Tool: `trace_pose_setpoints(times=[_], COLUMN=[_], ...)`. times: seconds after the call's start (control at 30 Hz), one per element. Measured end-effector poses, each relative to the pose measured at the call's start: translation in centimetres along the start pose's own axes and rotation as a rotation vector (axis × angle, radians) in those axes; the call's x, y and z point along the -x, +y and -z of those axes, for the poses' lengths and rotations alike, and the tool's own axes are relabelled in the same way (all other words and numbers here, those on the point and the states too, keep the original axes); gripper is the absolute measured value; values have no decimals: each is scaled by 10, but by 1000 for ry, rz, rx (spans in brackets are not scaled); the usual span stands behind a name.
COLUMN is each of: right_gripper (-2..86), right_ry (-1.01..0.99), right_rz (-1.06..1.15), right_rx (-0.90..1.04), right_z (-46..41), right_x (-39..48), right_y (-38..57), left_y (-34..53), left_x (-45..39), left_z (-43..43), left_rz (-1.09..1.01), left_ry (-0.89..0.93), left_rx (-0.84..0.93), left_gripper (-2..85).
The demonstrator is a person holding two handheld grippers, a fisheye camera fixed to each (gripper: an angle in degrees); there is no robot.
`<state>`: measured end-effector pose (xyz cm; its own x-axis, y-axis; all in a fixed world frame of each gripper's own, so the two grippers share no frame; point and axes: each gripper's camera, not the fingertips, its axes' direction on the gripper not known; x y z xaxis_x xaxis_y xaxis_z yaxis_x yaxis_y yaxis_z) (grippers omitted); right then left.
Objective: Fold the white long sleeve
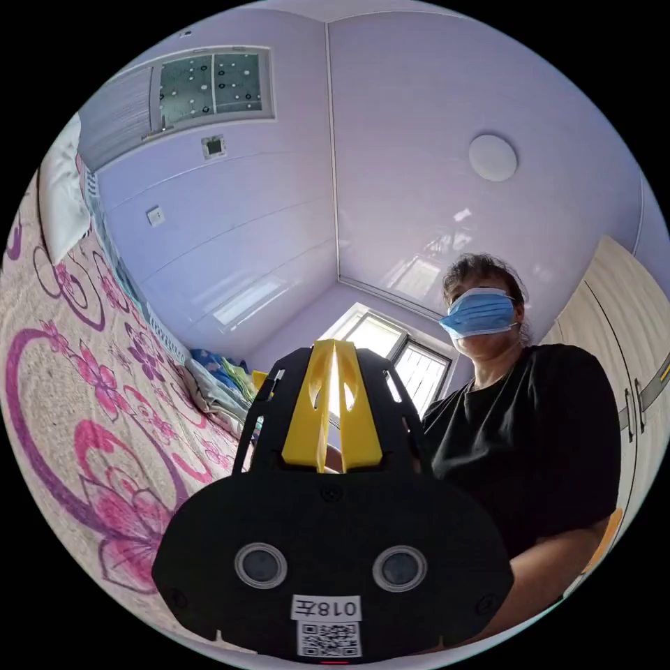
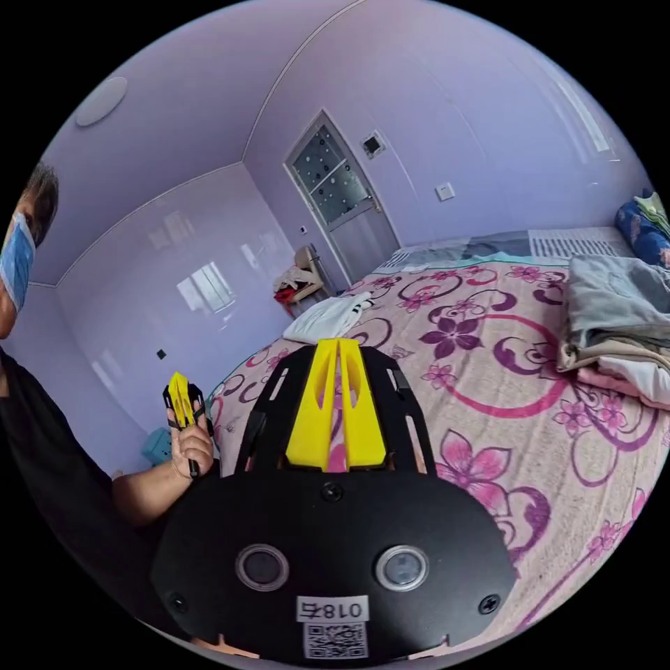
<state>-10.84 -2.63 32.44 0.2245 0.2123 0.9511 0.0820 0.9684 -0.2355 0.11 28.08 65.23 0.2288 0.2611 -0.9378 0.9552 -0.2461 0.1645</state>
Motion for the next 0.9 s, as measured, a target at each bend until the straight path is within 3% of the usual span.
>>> trace_pose_setpoints(times=[0.17, 0.23, 0.33, 0.53, 0.7, 0.9], right_gripper=[19, 37, 51, 67, 83, 94], right_ry=[-61, -37, 58, 73, 50, -245], right_rz=[57, 156, 204, -189, -381, -556], right_rx=[137, 288, 363, 386, 402, 328], right_z=[-118, -193, -274, -377, -408, -412], right_x=[30, 46, 54, -23, -73, -117], right_y=[-41, -55, -65, -86, -82, -59], left_y=[8, 16, 18, 23, 26, 39], left_x=[13, 20, 29, 29, 26, 26], left_z=[76, 93, 114, 165, 192, 217], left_rz=[-90, -77, -65, -63, -71, -50], left_ry=[-170, -163, -137, -136, -108, -48], left_rx=[-31, -67, -92, -186, -205, -265], left_gripper=[-10, -10, -10, -10, -10, -10])
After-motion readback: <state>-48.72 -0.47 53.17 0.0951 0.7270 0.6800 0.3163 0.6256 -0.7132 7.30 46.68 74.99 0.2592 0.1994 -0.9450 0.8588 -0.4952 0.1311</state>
